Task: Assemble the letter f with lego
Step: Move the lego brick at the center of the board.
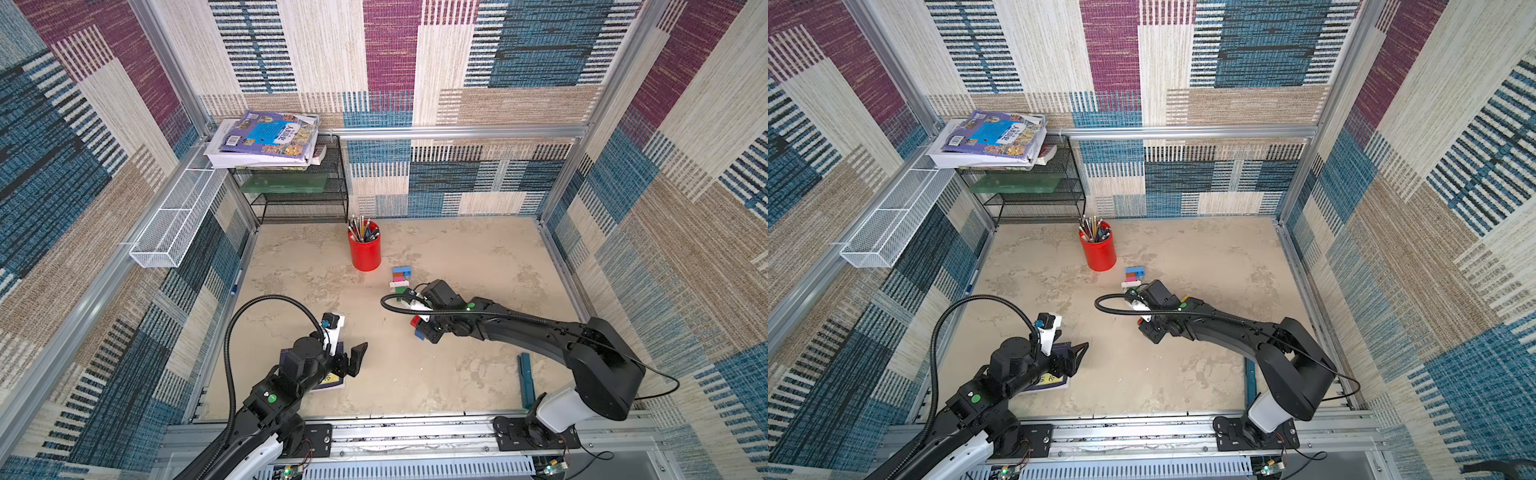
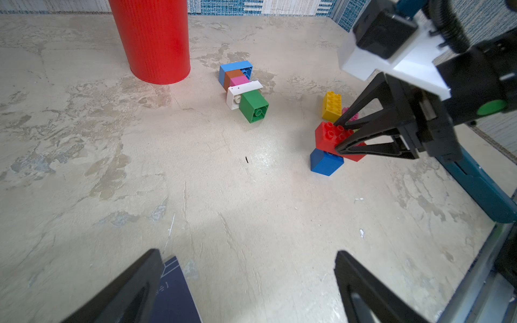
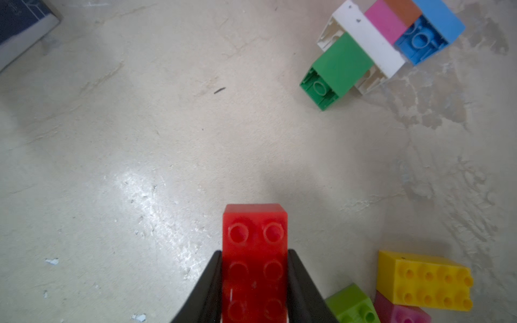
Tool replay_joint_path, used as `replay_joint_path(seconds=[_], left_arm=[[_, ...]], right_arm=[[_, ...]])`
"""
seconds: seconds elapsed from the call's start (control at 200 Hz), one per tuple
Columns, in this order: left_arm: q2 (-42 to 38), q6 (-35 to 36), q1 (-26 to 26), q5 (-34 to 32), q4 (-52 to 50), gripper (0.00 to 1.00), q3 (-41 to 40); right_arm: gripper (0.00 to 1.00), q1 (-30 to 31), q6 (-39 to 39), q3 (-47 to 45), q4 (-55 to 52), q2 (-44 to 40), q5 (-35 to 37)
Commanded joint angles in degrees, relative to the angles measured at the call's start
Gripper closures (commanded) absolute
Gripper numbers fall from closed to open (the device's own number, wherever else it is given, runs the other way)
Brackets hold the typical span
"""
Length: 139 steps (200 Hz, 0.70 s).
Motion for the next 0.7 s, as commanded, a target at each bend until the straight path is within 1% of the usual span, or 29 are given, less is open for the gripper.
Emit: replay_joint_path(seconds=[0.0,0.12,0.361,0.691], left_arm=[[-0.02,-0.12,0.06,-0.02,1.34,0.01,-0.02],[-0.03,-0.11,0.02,0.00,1.28,0.01,-0.03],[0.22,-0.05,0.04,0.05,1.86,0.01,-0.12],[0.28,0.04,0.07,0.44,1.86,0.01,-0.09]], right_arm=[[0.77,-0.36,0.37,0.43,1.07,-2.03,0.14],[0.77,-0.17,0.98,0.11,0.76,-2.38,-0.38],[0.78,2.19,5.85,-2.33,1.33,-1.84,3.55],[0.78,2.84,5.73,-2.67,1.53,-1.23,5.59]])
